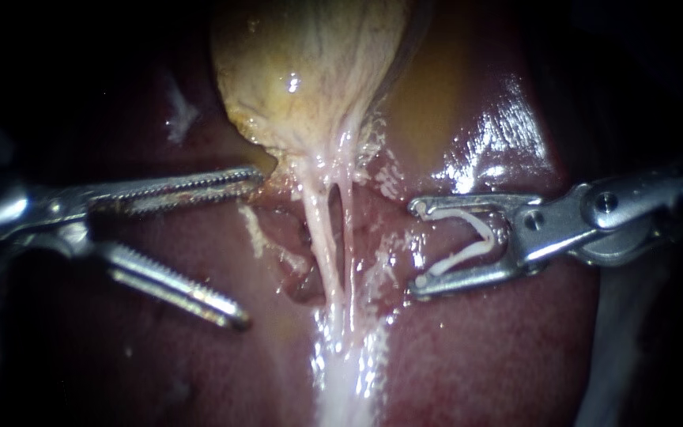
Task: Grabbing gallbladder
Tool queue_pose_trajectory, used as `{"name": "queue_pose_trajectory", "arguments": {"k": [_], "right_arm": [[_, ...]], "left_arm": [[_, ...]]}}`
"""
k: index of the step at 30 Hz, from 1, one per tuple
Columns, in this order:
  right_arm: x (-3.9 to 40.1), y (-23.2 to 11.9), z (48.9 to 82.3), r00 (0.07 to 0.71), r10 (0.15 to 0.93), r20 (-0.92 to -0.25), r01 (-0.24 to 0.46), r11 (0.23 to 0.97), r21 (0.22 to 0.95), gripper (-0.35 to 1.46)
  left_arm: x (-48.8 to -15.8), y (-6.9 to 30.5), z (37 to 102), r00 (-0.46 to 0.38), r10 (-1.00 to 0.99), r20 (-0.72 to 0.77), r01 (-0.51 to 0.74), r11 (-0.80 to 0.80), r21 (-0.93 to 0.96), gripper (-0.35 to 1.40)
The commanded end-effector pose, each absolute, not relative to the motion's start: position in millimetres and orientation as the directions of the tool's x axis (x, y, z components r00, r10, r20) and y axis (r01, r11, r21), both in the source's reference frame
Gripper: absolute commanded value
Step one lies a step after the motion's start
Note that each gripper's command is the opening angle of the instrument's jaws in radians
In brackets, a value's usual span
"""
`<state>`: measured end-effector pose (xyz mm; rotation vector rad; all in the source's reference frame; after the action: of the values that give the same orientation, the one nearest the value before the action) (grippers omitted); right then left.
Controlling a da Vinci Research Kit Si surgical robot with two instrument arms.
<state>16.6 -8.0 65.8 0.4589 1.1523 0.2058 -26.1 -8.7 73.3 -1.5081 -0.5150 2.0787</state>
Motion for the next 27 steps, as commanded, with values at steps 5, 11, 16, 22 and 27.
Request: {"name": "queue_pose_trajectory", "arguments": {"k": [5, 11, 16, 22, 27], "right_arm": [[16.5, -8.0, 65.8, 0.401, 0.387, -0.831, 0.076, 0.889, 0.451, 0.50], [16.5, -8.0, 65.8, 0.401, 0.387, -0.831, 0.076, 0.889, 0.451, 0.50], [16.5, -8.0, 65.8, 0.400, 0.387, -0.831, 0.076, 0.889, 0.451, 0.50], [16.5, -8.0, 65.8, 0.401, 0.387, -0.831, 0.076, 0.889, 0.451, 0.50], [16.5, -8.0, 65.8, 0.400, 0.387, -0.831, 0.076, 0.889, 0.451, 0.50]], "left_arm": [[-25.7, -8.4, 73.9, -0.237, 0.643, -0.728, -0.225, -0.765, -0.603, 0.93], [-24.4, -7.5, 76.2, -0.184, 0.770, -0.611, -0.306, -0.636, -0.709, 0.86], [-24.2, -7.0, 78.2, -0.176, 0.831, -0.527, -0.349, -0.554, -0.756, 0.84], [-24.4, -6.9, 80.2, -0.182, 0.869, -0.460, -0.382, -0.494, -0.781, 0.76], [-24.4, -6.7, 81.5, -0.190, 0.879, -0.438, -0.401, -0.477, -0.782, 0.74]]}}
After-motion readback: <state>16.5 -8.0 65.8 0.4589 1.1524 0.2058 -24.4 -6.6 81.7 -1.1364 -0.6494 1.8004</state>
